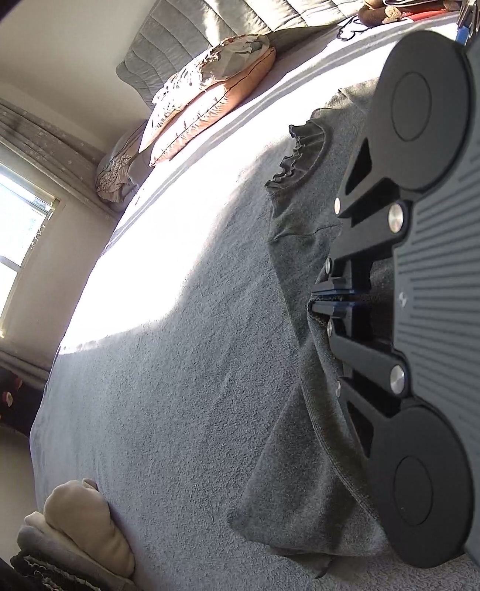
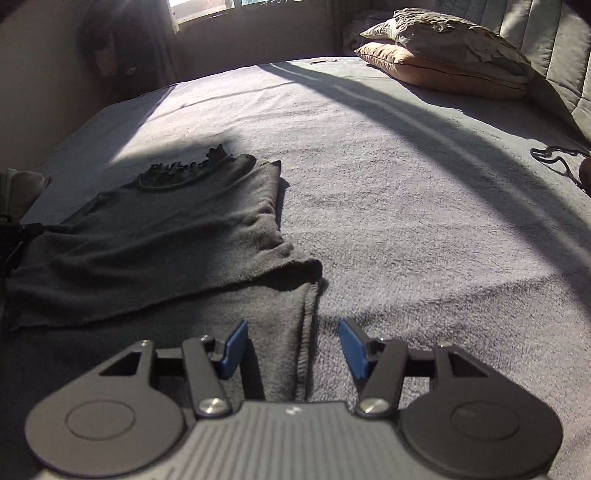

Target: Fold clothes

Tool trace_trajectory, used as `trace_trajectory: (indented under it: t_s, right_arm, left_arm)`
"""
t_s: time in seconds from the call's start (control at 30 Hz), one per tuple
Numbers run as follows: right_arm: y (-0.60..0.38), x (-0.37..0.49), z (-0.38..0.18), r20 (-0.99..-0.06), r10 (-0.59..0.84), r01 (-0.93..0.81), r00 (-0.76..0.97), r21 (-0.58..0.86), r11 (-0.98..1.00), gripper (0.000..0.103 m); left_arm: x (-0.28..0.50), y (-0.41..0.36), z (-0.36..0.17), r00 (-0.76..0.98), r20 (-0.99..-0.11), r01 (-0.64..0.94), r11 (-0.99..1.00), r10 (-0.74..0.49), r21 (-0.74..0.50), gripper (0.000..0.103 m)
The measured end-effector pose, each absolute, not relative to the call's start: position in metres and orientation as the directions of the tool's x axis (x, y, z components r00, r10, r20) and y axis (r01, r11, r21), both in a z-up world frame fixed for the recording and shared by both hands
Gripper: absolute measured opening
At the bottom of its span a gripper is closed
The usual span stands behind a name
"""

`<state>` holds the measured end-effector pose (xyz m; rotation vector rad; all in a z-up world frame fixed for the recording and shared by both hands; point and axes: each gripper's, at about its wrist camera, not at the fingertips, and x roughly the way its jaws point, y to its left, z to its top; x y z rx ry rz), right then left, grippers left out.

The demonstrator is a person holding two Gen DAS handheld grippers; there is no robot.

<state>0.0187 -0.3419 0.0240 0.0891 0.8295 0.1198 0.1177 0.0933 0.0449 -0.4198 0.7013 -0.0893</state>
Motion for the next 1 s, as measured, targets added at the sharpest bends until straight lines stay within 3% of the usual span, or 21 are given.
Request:
trace_trajectory:
  t_s: [0.23, 0.4, 0.53, 0.67, 0.77, 1.0]
  right_arm:
    - [-0.345, 0.017, 0.024, -0.741, 0.134, -0.081, 0.658, 0.108, 0.991, 0.059]
    - [-0.345, 0.016, 0.026, -0.743, 0.105, -0.076, 0.661, 0.073, 0.994, 0.063]
    - [-0.343, 0.016, 0.029, -0.737, 0.072, -0.066, 0.672, 0.038, 0.997, 0.063]
    - [-0.339, 0.019, 0.034, -0.719, 0.055, -0.064, 0.693, 0.015, 0.998, 0.064]
    - [-0.335, 0.020, 0.036, -0.712, 0.051, -0.073, 0.700, 0.000, 0.997, 0.065]
    - [-0.327, 0.021, 0.036, -0.705, 0.042, -0.093, 0.708, -0.035, 0.995, 0.068]
  left_arm:
    - [0.113, 0.095, 0.037, 0.716, -0.649, -0.057, 0.905, -0.257, -0.421, 0.005]
    - [0.094, 0.117, 0.044, 0.700, -0.661, -0.097, 0.881, -0.271, -0.463, 0.027]
    - [0.078, 0.153, 0.056, 0.729, -0.645, -0.180, 0.844, -0.230, -0.505, 0.028]
    - [0.072, 0.181, 0.073, 0.739, -0.666, -0.262, 0.868, -0.100, -0.421, 0.041]
    - [0.068, 0.189, 0.079, 0.702, -0.710, -0.270, 0.897, -0.065, -0.349, 0.045]
    - [0.040, 0.162, 0.093, 0.708, -0.695, -0.055, 0.970, -0.128, -0.235, 0.056]
